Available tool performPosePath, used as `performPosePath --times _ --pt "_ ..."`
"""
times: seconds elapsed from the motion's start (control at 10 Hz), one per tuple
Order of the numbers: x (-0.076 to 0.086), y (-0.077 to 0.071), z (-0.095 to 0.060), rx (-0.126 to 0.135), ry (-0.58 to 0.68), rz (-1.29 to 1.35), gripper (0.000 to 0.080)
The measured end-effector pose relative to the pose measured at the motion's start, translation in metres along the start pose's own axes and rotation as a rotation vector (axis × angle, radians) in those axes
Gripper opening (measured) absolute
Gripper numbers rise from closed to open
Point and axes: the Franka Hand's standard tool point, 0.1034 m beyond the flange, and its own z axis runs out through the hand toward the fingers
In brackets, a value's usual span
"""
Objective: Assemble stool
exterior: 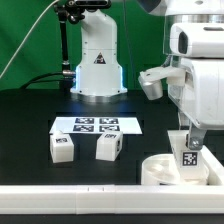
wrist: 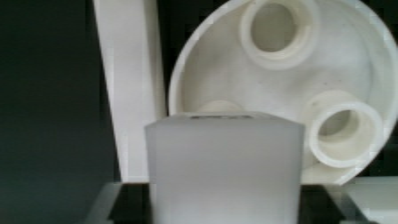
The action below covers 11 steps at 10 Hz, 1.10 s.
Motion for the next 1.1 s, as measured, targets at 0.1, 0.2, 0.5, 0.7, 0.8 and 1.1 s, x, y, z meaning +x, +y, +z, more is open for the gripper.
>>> performPosePath --times 0.1,0.2,0.5,0.7,0.8,1.1 --pt "0.000 0.000 0.000 0.000 0.000 0.022 0.0340" --pt "-0.001 0.000 0.000 0.000 0.000 0.023 0.0340" --pt "-0.001 -0.001 0.000 0.005 0.001 0.277 0.0340" --pt "0.000 -0.002 0.001 0.010 0.002 0.552 0.0340" --pt "0.001 -0.003 0.001 0.017 -0.001 0.654 0.0340" --pt "0.010 -0.008 0.001 0.037 -0.015 0.989 0.0340"
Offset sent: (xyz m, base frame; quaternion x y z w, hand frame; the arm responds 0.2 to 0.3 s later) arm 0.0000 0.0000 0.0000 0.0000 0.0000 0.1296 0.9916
